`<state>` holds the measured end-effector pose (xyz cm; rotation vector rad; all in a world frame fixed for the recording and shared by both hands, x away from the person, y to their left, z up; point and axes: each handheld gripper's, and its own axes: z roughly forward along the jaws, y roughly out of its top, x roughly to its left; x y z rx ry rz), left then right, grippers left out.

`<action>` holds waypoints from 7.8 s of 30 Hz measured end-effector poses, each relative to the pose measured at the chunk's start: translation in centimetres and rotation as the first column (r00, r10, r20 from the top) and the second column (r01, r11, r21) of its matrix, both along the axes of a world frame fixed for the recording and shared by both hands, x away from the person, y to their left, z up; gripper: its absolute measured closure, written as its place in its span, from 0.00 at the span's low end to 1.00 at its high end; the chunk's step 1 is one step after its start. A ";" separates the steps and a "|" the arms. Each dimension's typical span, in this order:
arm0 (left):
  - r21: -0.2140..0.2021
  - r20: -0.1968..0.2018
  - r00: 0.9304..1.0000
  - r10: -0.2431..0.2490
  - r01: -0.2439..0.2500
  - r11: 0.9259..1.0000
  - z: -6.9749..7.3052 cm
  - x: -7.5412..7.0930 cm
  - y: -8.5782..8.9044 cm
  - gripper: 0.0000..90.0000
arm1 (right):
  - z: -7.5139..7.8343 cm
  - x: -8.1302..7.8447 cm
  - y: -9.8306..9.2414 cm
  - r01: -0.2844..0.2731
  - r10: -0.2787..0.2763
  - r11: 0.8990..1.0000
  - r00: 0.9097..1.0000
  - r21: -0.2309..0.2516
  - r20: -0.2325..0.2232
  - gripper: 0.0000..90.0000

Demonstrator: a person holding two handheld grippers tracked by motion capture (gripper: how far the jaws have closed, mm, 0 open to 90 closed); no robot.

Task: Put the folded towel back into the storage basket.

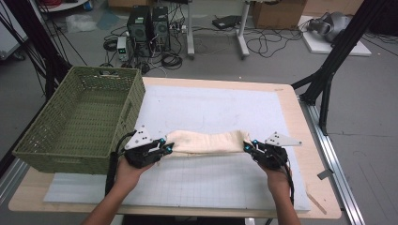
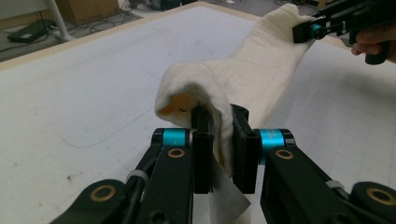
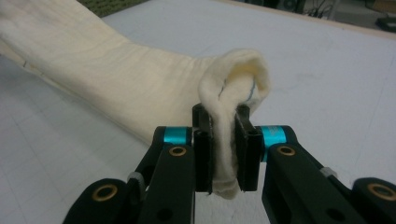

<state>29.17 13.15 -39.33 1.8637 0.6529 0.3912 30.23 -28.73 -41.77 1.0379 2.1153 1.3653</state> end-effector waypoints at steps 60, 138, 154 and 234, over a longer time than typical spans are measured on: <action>-0.201 0.158 0.942 0.296 -0.263 0.944 6.2 -5.7 12.4 0.90 | 12.6 11.6 17.8 -0.196 0.194 0.981 0.961 -0.009 0.195 0.91; -0.314 0.034 0.793 0.608 -0.569 0.760 5.8 -7.4 21.6 0.37 | 13.7 20.4 40.1 -0.257 0.257 0.966 0.957 -0.011 0.134 0.44; -0.305 -0.013 0.872 0.489 -0.469 0.829 5.2 -6.0 19.0 0.22 | 12.1 17.6 33.7 -0.311 0.313 0.950 0.947 -0.034 0.069 0.29; -0.237 0.075 0.997 0.000 0.018 0.971 1.4 -0.6 2.5 0.22 | 2.4 -2.6 1.7 0.152 -0.140 0.984 0.982 -0.093 0.125 0.20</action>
